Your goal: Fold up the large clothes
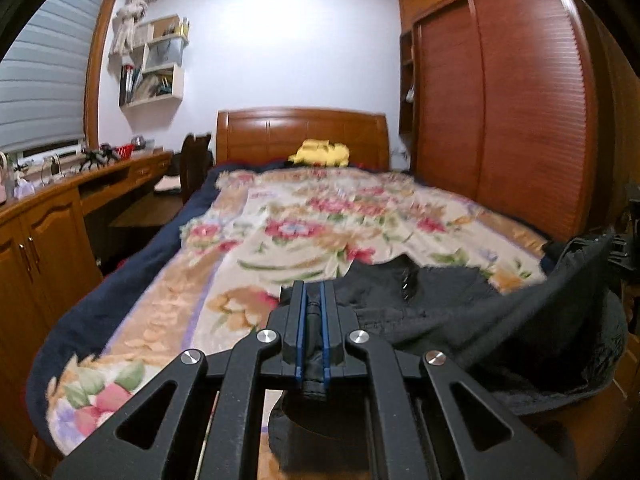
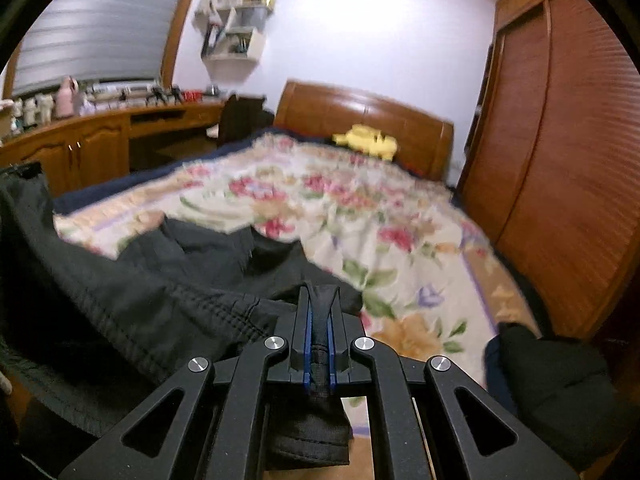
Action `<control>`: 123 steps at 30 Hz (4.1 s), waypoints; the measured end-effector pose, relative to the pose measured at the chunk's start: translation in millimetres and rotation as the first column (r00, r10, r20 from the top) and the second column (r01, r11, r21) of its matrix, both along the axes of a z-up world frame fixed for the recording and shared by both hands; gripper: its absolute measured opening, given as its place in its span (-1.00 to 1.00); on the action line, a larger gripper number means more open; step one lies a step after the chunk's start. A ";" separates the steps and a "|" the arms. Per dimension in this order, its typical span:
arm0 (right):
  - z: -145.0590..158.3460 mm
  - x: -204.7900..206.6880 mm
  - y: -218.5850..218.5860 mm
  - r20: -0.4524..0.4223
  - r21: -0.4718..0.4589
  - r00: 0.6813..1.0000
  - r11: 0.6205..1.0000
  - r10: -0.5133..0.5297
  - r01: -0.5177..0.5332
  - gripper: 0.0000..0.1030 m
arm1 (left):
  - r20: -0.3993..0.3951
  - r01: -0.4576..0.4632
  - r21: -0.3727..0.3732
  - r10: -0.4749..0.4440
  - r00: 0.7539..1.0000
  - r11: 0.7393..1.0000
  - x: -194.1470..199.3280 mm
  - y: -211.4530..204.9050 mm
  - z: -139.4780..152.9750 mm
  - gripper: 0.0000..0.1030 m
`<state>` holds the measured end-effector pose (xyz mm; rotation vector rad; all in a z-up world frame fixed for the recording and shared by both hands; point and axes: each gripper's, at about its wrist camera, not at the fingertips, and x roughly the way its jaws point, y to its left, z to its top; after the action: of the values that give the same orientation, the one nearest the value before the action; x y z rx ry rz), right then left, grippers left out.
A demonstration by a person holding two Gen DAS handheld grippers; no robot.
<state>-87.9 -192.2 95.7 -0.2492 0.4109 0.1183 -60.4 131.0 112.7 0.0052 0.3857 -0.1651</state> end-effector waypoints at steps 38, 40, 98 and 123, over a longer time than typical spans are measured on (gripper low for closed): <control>-72.3 343.3 -12.2 -0.162 0.071 0.980 0.989 -0.117 0.130 -0.89 | -0.133 -0.130 0.110 0.144 0.980 0.985 271.8 -40.4 -61.5 -0.80; -73.5 340.4 -8.3 -0.162 0.056 0.979 0.990 -0.121 0.132 -0.89 | -0.132 -0.120 0.128 0.137 0.982 0.985 263.2 -44.3 -63.8 -0.79; -57.4 376.4 162.5 -0.289 -0.125 0.941 0.968 0.173 -0.216 -0.92 | -0.194 0.030 -0.023 -0.034 0.980 0.999 143.7 -46.7 -92.2 0.63; -6.3 342.1 96.4 -0.085 0.017 0.995 0.999 0.047 -0.046 0.20 | -0.203 0.077 -0.020 -0.079 0.976 0.997 144.1 -62.0 -98.0 0.63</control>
<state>254.2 -95.7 89.4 -0.2398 0.4896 0.1780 83.6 69.0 14.6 -0.0087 0.5897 -0.2466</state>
